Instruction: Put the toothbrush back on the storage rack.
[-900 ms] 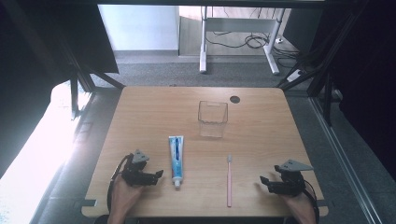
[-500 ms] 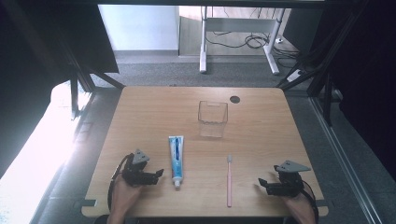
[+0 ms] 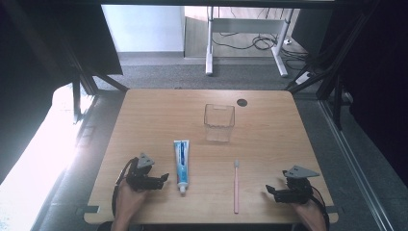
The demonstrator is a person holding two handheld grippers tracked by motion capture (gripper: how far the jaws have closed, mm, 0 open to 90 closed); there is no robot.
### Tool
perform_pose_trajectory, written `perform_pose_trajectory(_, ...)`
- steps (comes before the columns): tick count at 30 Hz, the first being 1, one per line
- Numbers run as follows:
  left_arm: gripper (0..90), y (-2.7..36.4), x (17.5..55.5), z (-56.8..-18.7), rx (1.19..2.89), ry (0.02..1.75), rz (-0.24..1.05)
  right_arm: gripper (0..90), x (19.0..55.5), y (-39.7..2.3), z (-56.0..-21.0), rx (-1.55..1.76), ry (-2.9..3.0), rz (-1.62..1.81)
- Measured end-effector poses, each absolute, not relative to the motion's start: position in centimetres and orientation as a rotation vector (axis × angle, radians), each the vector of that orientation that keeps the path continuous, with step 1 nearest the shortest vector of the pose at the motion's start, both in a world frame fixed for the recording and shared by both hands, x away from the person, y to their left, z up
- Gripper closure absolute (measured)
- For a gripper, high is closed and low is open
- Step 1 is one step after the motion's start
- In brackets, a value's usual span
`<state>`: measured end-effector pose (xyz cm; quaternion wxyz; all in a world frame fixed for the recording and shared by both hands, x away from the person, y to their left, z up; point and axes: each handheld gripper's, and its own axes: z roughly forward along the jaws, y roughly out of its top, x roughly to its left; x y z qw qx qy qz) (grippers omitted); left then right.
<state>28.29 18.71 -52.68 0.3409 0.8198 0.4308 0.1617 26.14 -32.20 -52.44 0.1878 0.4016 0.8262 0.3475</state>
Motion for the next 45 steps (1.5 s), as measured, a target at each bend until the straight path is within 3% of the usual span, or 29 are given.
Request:
perform_pose_trajectory(13,12.8,18.8,28.4,-52.8,2.133,1.13,0.419,12.1,25.9,-30.8,-51.5,1.139,2.373,0.957)
perform_pose_trajectory(15,12.8,18.8,28.4,-52.9,2.139,1.125,0.419,15.6,25.9,-30.8,-51.3,1.141,2.367,0.952)
perform_pose_trajectory(24,12.9,18.8,28.4,-52.8,2.146,1.118,0.426,50.3,26.2,-30.6,-50.6,1.173,2.402,1.001)
perform_pose_trajectory(35,13.0,18.6,28.4,-53.0,2.152,1.114,0.422,83.7,26.5,-29.5,-50.1,1.088,2.455,0.984)
perform_pose_trajectory(38,13.0,18.6,28.4,-53.0,2.155,1.11,0.428,90.0,26.6,-29.2,-50.1,1.074,2.48,0.99)
perform_pose_trajectory(45,13.1,18.7,28.3,-53.0,2.153,1.109,0.43,90.0,26.8,-27.9,-49.9,1.033,2.52,1.003)
